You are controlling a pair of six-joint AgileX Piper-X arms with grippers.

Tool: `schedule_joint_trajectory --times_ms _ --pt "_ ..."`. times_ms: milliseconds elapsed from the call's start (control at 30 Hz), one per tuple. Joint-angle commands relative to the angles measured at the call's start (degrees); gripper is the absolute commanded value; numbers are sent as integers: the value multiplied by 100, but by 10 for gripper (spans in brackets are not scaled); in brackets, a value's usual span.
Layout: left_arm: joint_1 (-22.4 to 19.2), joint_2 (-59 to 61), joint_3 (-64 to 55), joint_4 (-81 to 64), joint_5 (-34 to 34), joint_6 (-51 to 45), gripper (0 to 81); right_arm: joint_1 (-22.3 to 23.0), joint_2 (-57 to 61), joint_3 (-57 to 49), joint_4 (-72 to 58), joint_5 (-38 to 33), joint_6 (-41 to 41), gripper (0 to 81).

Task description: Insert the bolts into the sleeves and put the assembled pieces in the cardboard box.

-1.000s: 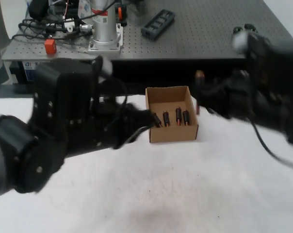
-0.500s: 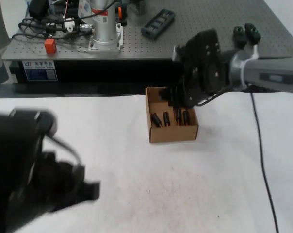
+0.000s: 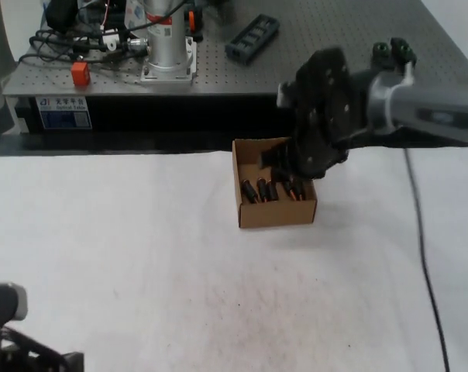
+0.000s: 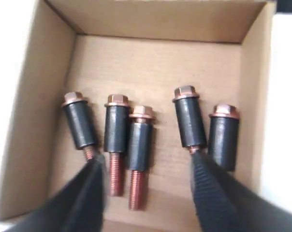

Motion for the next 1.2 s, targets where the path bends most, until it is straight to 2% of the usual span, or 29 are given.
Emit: schedule_joint_trajectory --times_ms 0,167,333,533,767,1167 --pt "12 -314 -27 345 -217 -169 6 22 -28 -192 56 -74 -81 283" --pt "-4 -758 -27 444 -282 -491 6 160 -2209 1966 -943 -137 47 168" --pt "-4 -916 -27 452 -475 -480 6 540 -4518 4326 -1830 -137 215 97" --pt "-4 -914 -27 455 -497 -480 6 1061 -6449 5875 -1834 -117 486 64" --pt "-4 -914 -27 455 -497 -480 6 1166 -7393 6697 -1834 -89 633 64" --pt "-4 -914 126 324 -485 -217 6 1166 -7405 7195 -1791 -89 1010 64"
